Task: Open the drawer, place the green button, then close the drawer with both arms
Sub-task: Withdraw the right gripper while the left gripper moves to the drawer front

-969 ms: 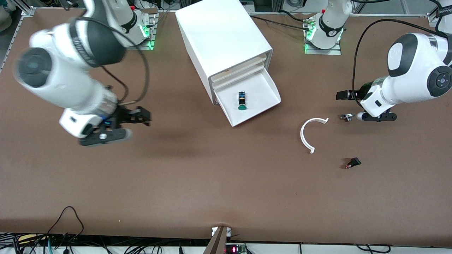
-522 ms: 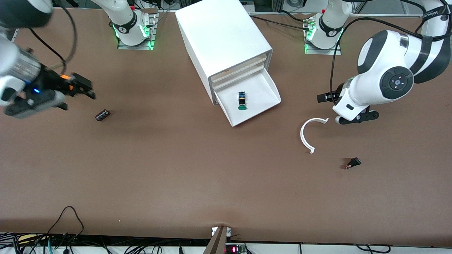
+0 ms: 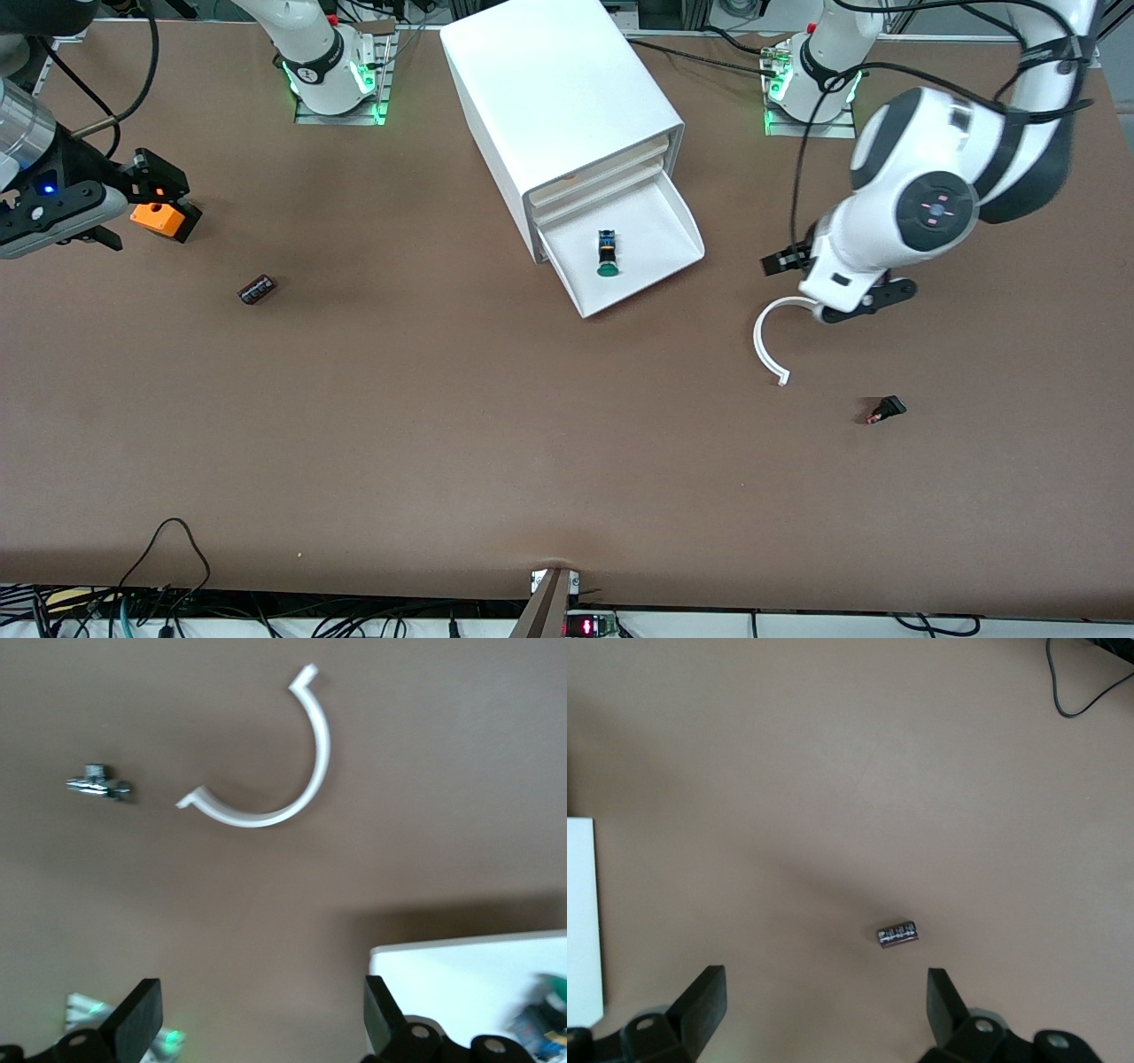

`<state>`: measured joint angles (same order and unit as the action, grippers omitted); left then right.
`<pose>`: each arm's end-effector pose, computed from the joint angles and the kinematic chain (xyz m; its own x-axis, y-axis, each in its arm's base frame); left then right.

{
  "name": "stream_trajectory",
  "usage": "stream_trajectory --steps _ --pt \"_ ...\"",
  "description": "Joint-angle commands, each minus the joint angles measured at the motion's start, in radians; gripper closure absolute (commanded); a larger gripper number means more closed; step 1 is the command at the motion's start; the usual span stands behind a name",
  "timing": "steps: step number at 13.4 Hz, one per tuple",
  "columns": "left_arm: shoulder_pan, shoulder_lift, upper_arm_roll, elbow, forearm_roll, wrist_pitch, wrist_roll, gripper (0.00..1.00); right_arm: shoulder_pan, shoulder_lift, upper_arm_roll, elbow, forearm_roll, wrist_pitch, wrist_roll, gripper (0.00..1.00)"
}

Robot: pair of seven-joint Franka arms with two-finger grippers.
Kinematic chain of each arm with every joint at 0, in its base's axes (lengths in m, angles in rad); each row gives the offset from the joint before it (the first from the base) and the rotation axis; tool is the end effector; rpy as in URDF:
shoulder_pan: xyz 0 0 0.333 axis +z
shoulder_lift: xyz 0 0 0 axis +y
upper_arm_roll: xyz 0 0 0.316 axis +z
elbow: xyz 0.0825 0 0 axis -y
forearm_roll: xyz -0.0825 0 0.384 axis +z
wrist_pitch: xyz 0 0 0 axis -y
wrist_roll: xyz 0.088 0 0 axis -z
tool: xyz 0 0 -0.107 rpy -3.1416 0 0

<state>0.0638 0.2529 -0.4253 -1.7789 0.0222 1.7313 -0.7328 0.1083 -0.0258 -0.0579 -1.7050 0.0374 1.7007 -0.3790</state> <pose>0.5581 -0.1932 0.4054 0.8974 0.3572 -0.2589 0.3367 -0.9338 -0.1210 0.5544 0.0311 0.5865 0.9107 0.4116 0.0341 0.4126 -0.9105 -0.0280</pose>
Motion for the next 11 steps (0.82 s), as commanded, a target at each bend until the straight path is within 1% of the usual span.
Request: stream_trajectory --steps 1,2,3,5,7,9,11 --pt "-0.054 0.058 -0.003 0.003 0.015 0.083 -0.107 0.00 0.002 -0.013 0.053 0.010 -0.042 -0.001 0.126 0.00" --pt "-0.077 0.074 -0.004 -0.010 0.015 0.132 -0.141 0.00 0.001 -0.013 0.056 0.019 -0.062 -0.001 0.118 0.00" --pt "-0.097 0.083 -0.004 -0.035 0.015 0.208 -0.157 0.00 0.001 -0.010 0.056 0.037 -0.074 -0.004 0.115 0.00" --pt "-0.128 0.107 -0.004 -0.092 0.016 0.362 -0.215 0.00 0.001 -0.008 0.055 0.045 -0.077 -0.019 0.120 0.00" --pt "-0.159 0.132 -0.003 -0.103 0.028 0.430 -0.264 0.00 0.001 -0.009 0.053 0.051 -0.085 -0.033 0.120 0.00" --pt "-0.164 0.157 -0.003 -0.109 0.032 0.490 -0.284 0.00 -0.004 -0.005 0.047 0.065 -0.083 -0.036 0.114 0.00" --pt "-0.174 0.170 -0.003 -0.154 0.033 0.588 -0.292 0.00 -0.007 0.016 0.043 0.077 -0.083 -0.041 0.121 0.00"
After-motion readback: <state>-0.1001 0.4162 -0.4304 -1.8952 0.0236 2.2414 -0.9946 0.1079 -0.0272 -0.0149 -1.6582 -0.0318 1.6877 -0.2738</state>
